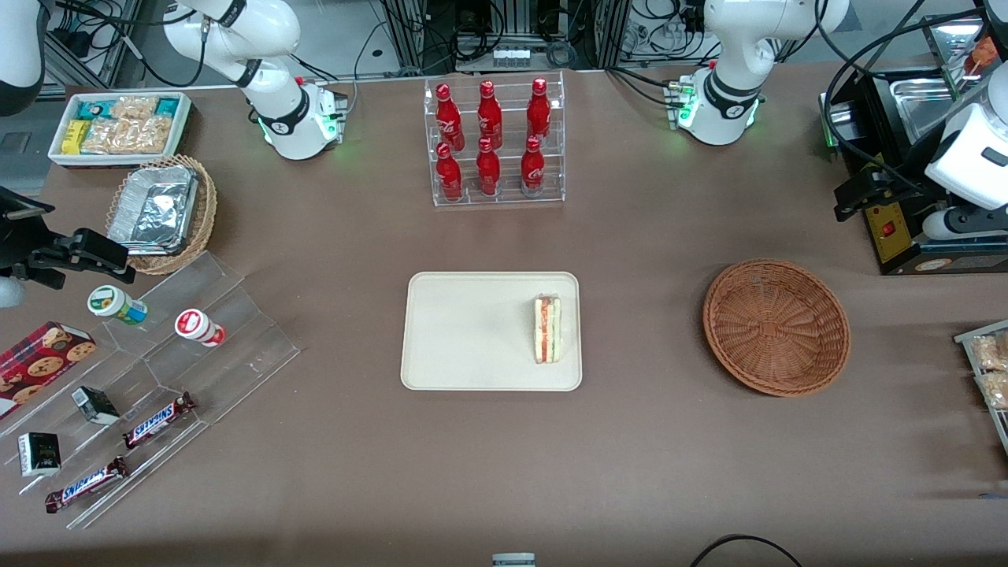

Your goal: Place sandwich from basket to tray

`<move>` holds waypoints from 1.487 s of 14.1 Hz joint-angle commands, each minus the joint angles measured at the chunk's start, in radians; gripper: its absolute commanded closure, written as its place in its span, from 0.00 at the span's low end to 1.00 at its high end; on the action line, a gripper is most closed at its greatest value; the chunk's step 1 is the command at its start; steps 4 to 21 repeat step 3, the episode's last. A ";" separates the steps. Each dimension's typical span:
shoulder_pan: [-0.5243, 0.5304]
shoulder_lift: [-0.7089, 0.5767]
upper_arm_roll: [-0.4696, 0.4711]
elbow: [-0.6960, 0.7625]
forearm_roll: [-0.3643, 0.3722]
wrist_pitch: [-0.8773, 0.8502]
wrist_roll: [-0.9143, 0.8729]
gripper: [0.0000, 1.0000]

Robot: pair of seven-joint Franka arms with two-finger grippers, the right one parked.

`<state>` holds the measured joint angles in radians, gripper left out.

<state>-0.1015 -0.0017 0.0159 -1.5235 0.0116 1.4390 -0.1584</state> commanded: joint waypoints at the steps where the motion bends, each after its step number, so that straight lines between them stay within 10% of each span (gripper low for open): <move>1: -0.004 -0.014 -0.002 -0.011 0.019 -0.011 0.013 0.00; 21: -0.006 -0.014 -0.002 -0.011 0.019 -0.008 0.013 0.00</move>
